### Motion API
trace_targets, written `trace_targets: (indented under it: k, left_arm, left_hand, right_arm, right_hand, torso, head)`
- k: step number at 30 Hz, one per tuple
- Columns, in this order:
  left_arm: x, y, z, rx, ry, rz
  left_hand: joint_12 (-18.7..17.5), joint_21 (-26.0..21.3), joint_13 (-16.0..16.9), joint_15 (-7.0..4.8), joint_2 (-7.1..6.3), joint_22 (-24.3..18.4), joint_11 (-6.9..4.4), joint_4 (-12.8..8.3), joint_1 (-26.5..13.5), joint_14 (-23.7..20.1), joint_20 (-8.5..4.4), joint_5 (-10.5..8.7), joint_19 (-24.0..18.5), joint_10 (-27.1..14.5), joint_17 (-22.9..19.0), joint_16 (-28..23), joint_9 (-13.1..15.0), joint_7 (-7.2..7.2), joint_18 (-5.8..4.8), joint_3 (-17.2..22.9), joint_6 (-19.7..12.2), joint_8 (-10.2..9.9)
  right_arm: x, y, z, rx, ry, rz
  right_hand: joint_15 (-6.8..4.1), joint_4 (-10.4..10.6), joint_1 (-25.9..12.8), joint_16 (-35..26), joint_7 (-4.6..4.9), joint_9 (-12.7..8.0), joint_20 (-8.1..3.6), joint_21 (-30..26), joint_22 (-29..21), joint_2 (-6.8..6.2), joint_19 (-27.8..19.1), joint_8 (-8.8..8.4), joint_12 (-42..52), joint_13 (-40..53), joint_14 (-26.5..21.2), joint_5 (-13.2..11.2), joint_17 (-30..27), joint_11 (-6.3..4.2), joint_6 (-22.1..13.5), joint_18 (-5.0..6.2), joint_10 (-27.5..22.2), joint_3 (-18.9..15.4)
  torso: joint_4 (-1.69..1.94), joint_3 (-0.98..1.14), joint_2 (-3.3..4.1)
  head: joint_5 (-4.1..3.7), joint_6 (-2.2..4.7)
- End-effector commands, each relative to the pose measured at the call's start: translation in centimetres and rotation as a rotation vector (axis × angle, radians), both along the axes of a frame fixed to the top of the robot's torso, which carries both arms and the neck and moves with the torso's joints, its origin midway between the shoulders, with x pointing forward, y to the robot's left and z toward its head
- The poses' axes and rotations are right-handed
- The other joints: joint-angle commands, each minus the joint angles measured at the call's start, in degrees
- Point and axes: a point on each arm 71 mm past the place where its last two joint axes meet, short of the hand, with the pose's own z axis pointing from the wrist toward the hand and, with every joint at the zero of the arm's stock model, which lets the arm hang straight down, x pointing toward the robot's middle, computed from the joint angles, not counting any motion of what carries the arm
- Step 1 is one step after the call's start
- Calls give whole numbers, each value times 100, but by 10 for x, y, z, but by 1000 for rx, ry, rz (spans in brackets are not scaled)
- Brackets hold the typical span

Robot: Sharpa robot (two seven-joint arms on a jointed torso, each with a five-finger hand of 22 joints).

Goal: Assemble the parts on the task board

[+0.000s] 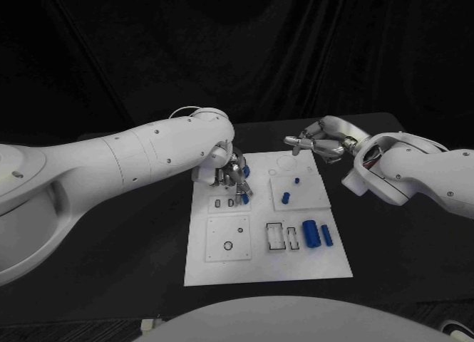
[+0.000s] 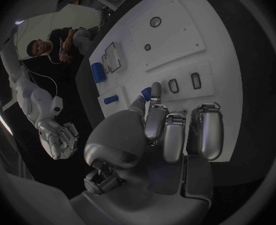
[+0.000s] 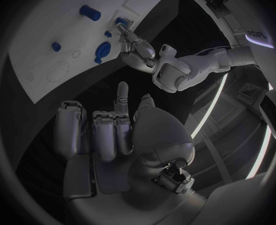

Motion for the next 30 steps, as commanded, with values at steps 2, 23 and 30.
trace_targets:
  k: [2,23,30]
  left_arm:
    - [-2,-2,-1,-4,11,-11]
    - [-2,-2,-2,-5,12,-9]
    - [-1,0,-2,-5,13,-7]
  left_hand:
    - [1343,-26,2056,-38,-6,337,-245,-66,82,605,-36,52,-4,812,1507,15,39,-23,-30,80,20,-39]
    - [1343,-100,2056,-38,-140,288,-238,-376,165,605,-43,270,-55,812,1507,15,186,-8,-14,441,-65,-144]
    - [1343,-132,2056,-27,-229,281,-223,-578,198,605,-34,412,-69,812,1507,15,259,9,-9,679,-100,-209]
  right_arm:
    - [0,0,-1,-7,6,-4]
    - [0,0,-2,-11,12,-2]
    - [0,0,-2,-10,12,-2]
  right_hand:
    - [-47,0,31,17,-3,6,-15,-35,1117,12,-52,-1,-31,1494,606,-20,1509,-44,-41,-13,605,-42]
    - [-45,-24,151,17,-3,21,-11,-82,1102,-40,-82,-3,-31,1494,606,-27,1509,-44,-57,-3,605,-68]
    - [-46,-39,278,17,-4,33,-10,-92,1100,-80,-89,-3,-31,1494,606,-24,1509,-45,-64,-1,605,-74]
  torso:
    - [1,1,-1]
    - [0,0,-1]
    - [0,0,-3]
  head:
    - [10,-1]
    - [40,-1]
    - [42,-1]
